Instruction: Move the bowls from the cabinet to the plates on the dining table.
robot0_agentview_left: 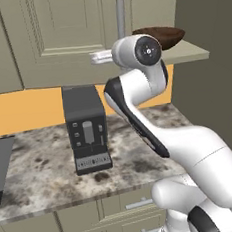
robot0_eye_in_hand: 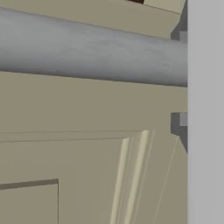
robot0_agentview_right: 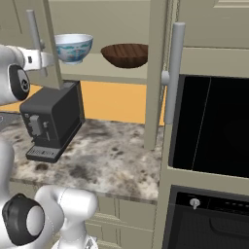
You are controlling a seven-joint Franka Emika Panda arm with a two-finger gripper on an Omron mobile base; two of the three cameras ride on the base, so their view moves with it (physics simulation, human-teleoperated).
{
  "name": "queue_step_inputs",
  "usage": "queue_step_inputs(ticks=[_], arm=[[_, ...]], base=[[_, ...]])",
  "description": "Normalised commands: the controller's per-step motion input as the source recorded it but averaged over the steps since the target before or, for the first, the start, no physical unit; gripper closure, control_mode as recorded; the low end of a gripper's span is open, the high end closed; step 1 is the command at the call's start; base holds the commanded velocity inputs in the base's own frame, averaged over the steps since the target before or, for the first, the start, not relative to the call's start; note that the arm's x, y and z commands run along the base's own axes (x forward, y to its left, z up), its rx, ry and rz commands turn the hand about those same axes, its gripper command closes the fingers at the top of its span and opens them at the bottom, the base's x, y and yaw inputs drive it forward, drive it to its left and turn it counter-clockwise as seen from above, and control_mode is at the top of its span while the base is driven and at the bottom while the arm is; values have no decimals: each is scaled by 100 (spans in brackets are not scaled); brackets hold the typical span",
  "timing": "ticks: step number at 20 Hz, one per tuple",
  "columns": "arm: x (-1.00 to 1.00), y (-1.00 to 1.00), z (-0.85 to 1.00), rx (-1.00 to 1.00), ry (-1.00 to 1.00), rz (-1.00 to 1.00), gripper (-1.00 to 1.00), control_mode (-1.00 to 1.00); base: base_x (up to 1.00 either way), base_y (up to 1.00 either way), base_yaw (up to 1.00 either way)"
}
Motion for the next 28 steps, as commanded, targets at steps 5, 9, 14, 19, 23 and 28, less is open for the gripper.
queue_step_inputs(ticks=[5, 9, 14, 19, 23, 28], arm=[[-51, 90, 0, 0, -1, 0, 100, -100], [-65, 95, 0, 0, -1, 0, 100, -100], [-74, 91, 0, -1, -4, 0, 100, -100], [-74, 87, 0, -1, -4, 0, 100, -100], [-71, 86, 0, 0, -2, 0, 100, -100], [-55, 83, 0, 0, 0, 0, 100, -100]], base=[[0, 0, 0], [0, 0, 0], [0, 0, 0], [0, 0, 0], [0, 0, 0], [0, 0, 0]])
